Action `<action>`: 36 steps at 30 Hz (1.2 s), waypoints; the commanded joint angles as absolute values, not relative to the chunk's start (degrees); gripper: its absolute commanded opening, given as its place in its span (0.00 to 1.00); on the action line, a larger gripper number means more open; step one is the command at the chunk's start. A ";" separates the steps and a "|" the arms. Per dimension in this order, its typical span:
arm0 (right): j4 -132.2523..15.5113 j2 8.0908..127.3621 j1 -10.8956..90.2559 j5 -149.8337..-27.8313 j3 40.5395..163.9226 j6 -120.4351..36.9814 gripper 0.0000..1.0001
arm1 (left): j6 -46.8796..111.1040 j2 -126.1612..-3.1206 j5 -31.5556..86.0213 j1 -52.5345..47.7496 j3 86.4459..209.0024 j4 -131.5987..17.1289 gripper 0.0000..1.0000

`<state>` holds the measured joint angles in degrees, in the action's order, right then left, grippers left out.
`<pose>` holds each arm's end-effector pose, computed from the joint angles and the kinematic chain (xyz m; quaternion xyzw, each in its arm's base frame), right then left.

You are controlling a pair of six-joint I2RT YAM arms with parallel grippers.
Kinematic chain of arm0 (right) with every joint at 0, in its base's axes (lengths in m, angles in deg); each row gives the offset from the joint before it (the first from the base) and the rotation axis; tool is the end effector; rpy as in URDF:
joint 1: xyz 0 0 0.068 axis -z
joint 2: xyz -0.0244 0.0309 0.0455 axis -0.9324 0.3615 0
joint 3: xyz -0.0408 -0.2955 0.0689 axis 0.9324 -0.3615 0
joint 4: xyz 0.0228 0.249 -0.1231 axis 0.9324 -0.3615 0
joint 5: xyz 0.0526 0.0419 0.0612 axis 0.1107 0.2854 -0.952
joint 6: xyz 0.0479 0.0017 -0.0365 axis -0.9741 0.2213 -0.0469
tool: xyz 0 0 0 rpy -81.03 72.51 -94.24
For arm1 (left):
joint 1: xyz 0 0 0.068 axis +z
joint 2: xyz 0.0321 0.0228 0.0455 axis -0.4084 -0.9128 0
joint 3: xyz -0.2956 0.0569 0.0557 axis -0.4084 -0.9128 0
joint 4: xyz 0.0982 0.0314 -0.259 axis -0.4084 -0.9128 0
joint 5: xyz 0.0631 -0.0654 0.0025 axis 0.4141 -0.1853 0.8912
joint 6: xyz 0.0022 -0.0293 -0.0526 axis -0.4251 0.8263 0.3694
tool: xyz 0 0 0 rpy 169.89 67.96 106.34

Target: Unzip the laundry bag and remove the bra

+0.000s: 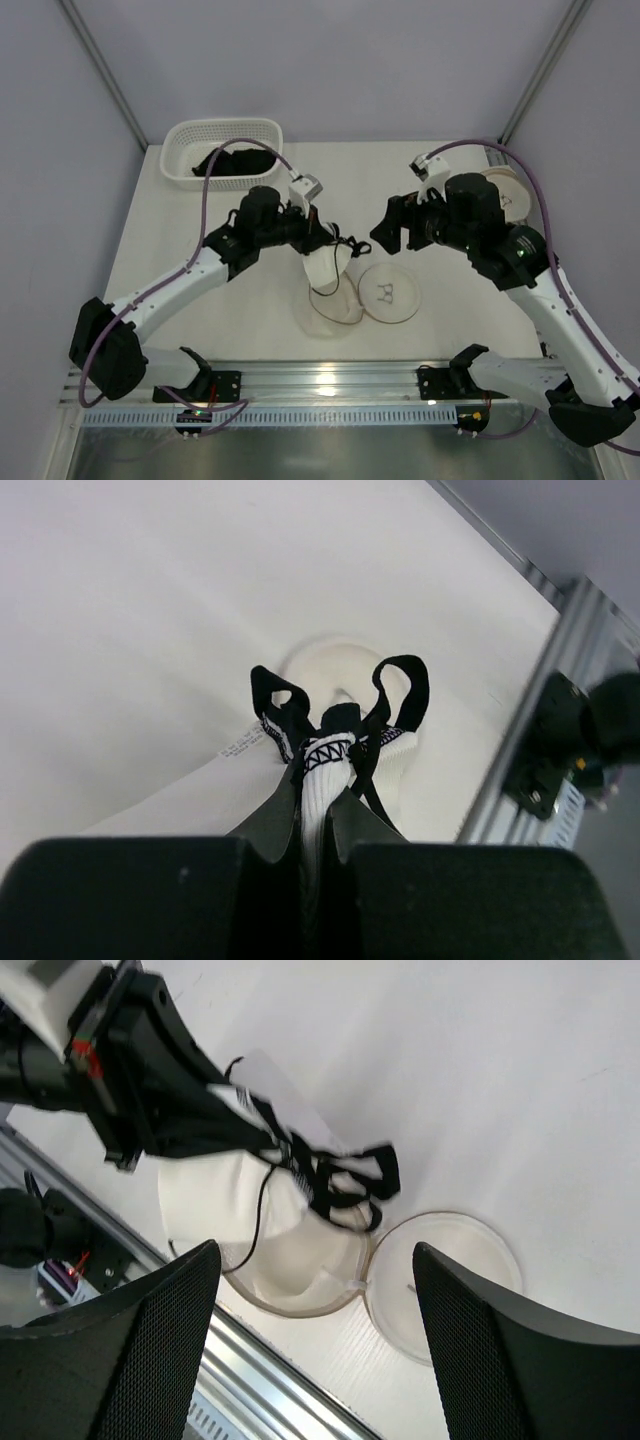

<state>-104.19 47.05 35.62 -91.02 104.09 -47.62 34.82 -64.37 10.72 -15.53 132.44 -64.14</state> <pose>0.1712 0.1211 0.4498 -0.1955 0.8385 0.2643 0.4346 0.2328 -0.2170 0.3315 0.2942 0.7689 -0.4037 0.3990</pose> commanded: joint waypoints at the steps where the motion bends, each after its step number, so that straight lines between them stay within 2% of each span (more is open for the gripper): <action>1: -104.88 42.99 35.67 -81.98 102.63 -51.70 0.81 | 40.46 -67.71 20.99 -8.61 138.74 -63.65 0.00; 6: -104.27 38.60 35.67 -83.30 95.61 -53.45 0.81 | 43.12 -78.58 24.85 1.95 150.15 -63.99 0.00; 9: -103.40 36.58 35.59 -84.09 91.66 -54.25 0.81 | 42.51 -84.93 28.28 5.73 161.92 -67.51 0.00; 17: -102.51 34.28 35.58 -85.24 85.84 -55.65 0.81 | 46.89 -111.97 32.14 13.20 196.88 -76.47 0.00; 21: -102.69 33.58 35.59 -85.41 83.38 -56.18 0.81 | 49.97 -120.27 37.83 15.31 205.70 -76.39 0.00; 23: -102.86 33.32 35.58 -86.11 82.07 -56.88 0.81 | 51.20 -123.34 43.10 15.93 207.99 -75.60 0.00; 29: -102.77 31.82 35.58 -86.11 78.98 -58.03 0.81 | 52.87 -128.71 49.11 17.34 212.13 -76.13 0.00; 30: -103.04 31.82 35.67 -85.94 78.98 -58.03 0.81 | 53.40 -129.85 49.47 17.51 212.92 -76.47 0.04; 31: -103.21 31.91 35.59 -85.85 78.98 -58.29 0.81 | 54.88 -130.47 49.03 17.78 213.19 -76.83 0.16; 32: -103.48 31.91 35.58 -85.85 78.98 -58.55 0.81 | 55.42 -131.08 48.94 18.39 213.37 -76.74 0.54; 33: -103.65 31.91 35.58 -85.94 78.89 -58.64 0.81 | 55.69 -131.53 48.85 18.66 213.72 -77.18 0.65; 36: -103.04 31.21 35.58 -85.50 78.10 -58.99 0.81 | 55.60 -131.10 49.29 18.83 213.99 -78.85 0.75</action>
<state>-104.30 32.60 35.64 -85.79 78.50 -57.83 54.40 -132.45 46.67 17.95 211.08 -78.43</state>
